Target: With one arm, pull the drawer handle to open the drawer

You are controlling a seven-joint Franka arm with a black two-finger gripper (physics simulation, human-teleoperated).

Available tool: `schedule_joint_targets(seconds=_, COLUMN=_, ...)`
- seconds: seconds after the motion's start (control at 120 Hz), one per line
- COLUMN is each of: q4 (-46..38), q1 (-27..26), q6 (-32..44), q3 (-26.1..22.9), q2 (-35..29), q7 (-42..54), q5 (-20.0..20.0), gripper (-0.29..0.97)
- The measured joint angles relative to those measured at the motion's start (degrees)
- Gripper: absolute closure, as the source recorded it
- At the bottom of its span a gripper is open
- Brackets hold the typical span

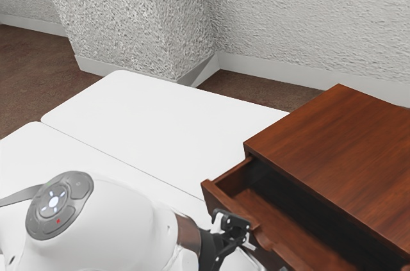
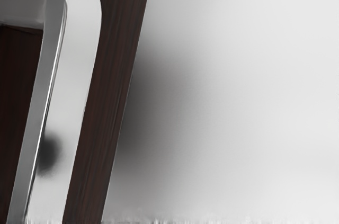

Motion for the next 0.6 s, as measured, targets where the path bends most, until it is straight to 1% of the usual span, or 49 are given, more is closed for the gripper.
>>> schedule_joint_targets(seconds=0.333, q4=-1.9, q1=-1.0, q6=-0.8, q3=0.0, q2=-2.7, q7=-1.2, q5=-1.4, gripper=-0.01)
schedule_joint_targets(seconds=0.6, q4=-2.0, q1=-2.2, q6=-1.0, q3=0.0, q2=-3.1, q7=-2.1, q5=-1.8, gripper=0.00)
